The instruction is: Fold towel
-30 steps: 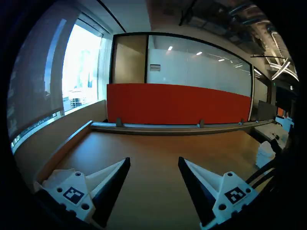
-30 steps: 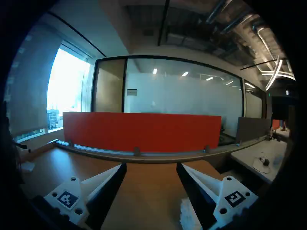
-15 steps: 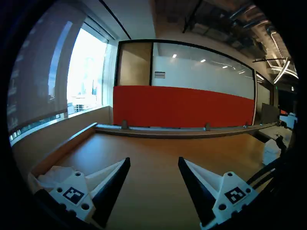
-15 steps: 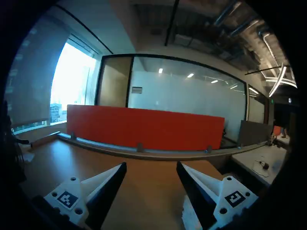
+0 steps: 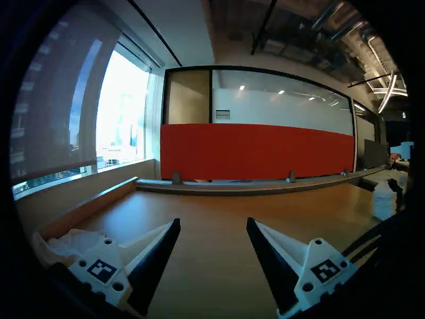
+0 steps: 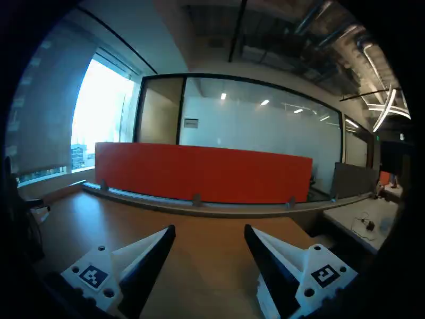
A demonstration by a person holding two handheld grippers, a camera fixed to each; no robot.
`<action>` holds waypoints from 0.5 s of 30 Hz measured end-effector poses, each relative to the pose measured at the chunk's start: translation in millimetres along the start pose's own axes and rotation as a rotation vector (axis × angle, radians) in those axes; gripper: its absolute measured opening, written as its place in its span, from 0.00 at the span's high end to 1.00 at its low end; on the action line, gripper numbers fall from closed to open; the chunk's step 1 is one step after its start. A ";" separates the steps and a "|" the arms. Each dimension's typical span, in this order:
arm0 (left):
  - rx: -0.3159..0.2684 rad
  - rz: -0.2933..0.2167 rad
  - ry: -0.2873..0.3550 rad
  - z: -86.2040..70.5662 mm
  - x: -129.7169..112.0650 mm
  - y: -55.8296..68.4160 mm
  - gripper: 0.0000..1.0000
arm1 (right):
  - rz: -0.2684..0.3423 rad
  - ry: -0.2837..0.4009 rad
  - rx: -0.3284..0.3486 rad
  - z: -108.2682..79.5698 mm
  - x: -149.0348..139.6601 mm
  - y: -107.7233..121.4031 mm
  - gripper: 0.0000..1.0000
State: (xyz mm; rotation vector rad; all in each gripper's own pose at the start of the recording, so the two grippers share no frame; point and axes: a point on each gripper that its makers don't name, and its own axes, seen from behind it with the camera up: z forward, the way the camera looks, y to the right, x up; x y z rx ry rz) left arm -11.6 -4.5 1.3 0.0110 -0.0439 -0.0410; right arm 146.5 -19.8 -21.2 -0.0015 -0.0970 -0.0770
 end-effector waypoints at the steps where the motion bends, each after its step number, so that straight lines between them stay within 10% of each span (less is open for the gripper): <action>1: 0.002 -0.003 0.002 -0.2 -2.7 -0.5 0.08 | 0.001 0.000 -0.001 0.1 -0.6 0.1 0.00; 15: 0.013 -0.030 0.035 3.4 -28.3 -2.4 0.08 | -0.029 0.013 -0.001 3.2 -0.4 -4.8 0.00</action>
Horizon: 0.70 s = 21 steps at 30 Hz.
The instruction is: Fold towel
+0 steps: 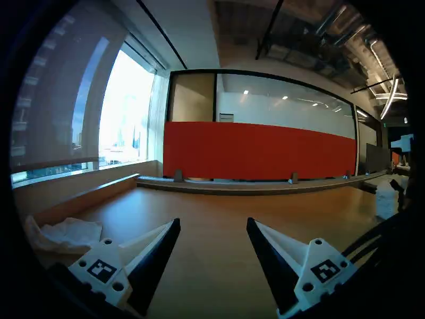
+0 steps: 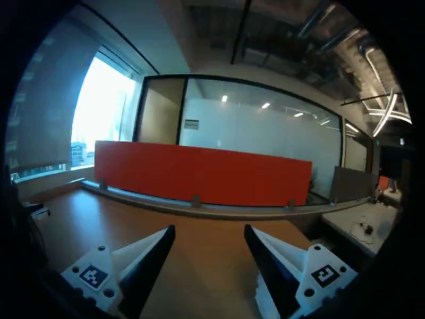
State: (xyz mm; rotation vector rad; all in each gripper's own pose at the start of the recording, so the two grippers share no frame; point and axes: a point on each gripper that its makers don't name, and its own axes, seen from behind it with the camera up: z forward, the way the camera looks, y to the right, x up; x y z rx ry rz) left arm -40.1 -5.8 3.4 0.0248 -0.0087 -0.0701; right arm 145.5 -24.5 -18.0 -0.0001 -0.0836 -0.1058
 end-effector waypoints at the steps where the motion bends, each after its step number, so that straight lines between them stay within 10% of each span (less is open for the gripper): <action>1: -0.001 0.001 0.002 0.5 -0.5 0.8 0.08 | -0.001 -0.001 0.002 0.3 -0.8 -1.2 0.00; 21: -0.004 -0.008 0.022 7.4 -16.1 4.6 0.07 | -0.017 -0.001 0.013 4.6 -11.3 -11.3 0.00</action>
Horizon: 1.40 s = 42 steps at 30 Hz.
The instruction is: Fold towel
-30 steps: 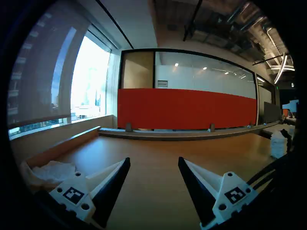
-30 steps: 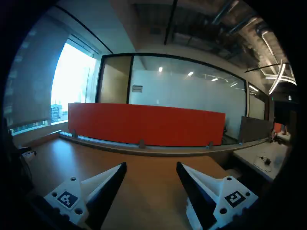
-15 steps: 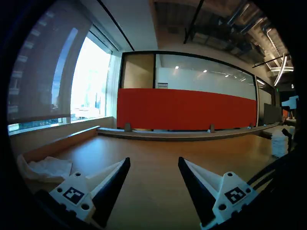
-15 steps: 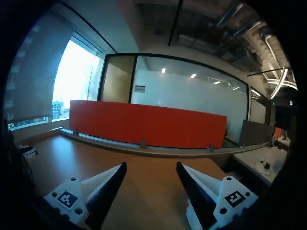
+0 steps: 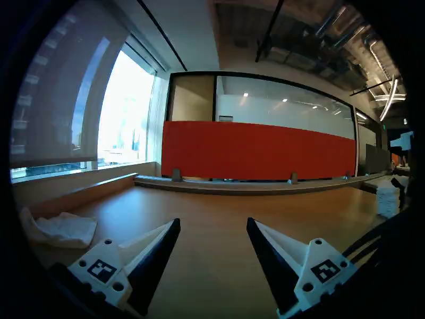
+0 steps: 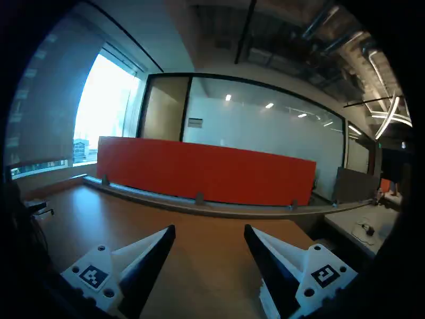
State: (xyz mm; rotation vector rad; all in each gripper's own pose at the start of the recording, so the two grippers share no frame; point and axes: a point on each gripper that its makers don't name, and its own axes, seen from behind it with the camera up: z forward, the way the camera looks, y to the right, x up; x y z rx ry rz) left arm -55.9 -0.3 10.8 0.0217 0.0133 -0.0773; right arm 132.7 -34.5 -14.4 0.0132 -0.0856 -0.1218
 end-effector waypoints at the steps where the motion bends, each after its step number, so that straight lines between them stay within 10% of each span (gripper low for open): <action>1: 0.000 0.003 0.004 0.4 0.6 0.4 0.07 | 0.000 0.002 -0.001 -0.1 -0.2 0.7 0.00; 42: -0.019 0.054 0.021 -2.6 0.6 5.9 0.08 | -0.023 0.037 -0.023 10.1 -34.0 25.6 0.00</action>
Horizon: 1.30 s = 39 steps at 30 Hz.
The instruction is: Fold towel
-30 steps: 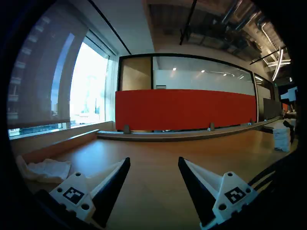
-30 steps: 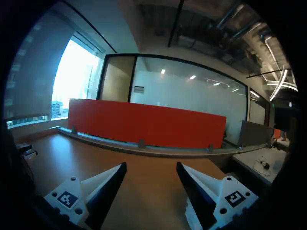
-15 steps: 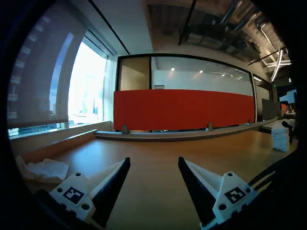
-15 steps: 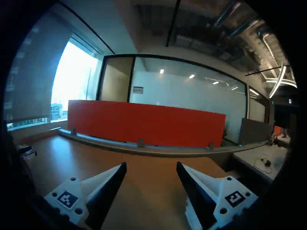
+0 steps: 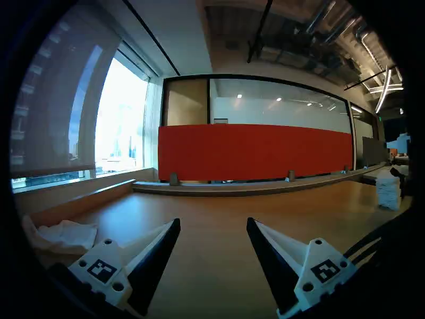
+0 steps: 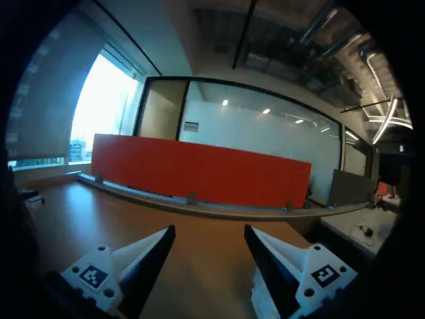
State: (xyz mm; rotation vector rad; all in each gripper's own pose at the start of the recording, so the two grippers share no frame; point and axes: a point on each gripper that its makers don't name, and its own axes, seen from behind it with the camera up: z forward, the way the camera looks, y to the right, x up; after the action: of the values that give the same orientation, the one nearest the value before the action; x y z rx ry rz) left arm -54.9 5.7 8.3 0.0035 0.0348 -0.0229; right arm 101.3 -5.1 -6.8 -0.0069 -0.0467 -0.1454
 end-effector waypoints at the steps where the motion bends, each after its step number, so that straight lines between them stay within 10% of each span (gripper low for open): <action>1: 0.000 0.000 0.000 0.0 0.0 0.0 0.08 | -0.001 -0.002 0.001 0.3 -5.4 0.1 0.00; 18: 0.000 0.000 0.000 0.1 0.2 0.3 0.07 | 0.070 0.005 -0.002 11.2 -81.5 1.0 0.00; 39: 0.000 0.000 0.000 0.3 -0.4 0.8 0.06 | 0.133 0.019 0.013 17.3 -99.5 -7.2 0.00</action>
State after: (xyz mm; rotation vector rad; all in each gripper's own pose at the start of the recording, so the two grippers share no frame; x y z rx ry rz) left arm -55.3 6.5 8.6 0.0037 0.0351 -0.0225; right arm 1.2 2.4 5.8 0.0039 -0.0280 -0.0120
